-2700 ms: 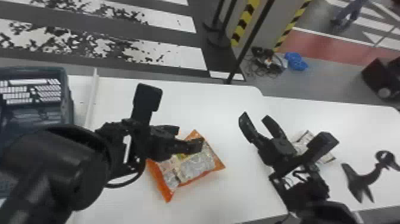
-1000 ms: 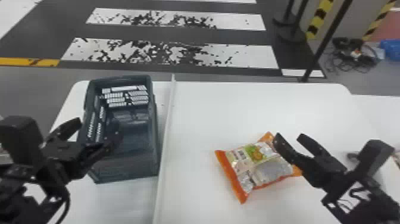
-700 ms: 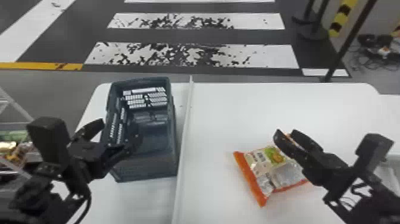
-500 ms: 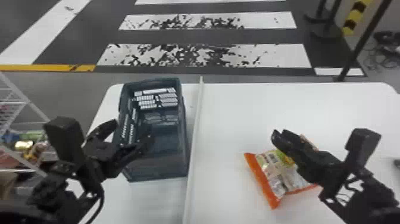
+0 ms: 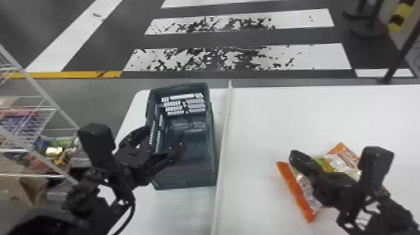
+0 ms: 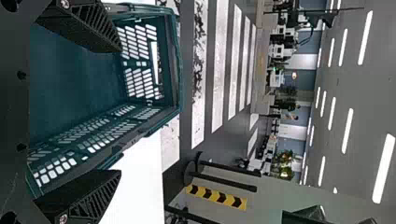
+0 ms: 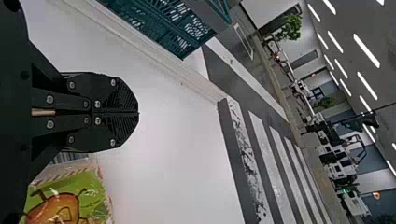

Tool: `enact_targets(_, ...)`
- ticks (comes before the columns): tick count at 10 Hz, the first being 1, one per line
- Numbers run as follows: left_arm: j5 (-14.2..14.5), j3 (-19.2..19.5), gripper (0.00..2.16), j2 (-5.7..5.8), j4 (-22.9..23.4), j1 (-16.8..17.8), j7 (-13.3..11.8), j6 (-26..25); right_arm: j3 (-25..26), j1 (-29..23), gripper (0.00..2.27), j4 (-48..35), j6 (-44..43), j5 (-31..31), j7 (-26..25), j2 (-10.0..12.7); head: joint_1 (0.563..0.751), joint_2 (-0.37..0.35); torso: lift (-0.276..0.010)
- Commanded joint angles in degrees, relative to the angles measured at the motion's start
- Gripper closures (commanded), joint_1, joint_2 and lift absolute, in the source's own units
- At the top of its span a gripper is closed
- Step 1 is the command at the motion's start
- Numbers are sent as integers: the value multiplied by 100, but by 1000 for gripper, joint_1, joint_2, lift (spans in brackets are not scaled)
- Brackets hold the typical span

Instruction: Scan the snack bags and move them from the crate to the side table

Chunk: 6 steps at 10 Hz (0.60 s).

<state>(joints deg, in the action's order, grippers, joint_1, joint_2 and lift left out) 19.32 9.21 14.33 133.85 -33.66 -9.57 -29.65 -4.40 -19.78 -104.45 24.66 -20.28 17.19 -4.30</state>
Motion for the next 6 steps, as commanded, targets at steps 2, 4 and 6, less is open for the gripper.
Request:
enact_targets(2,1,-86,70,18,-34,35,-1,-2,18,-377,2250,-102,-9,-29,4,-45,695,189,-87)
enact_targets(4,1,-130,70,35,-61,70,-10,-2,150,-826,2250,-453,-9,-117,4,-159,695,183,-87)
enact_targets(6,1,-192,70,35,-87,114,-27,16,440,-1177,2250,-708,-27,-337,57,-265,695,158,-87)
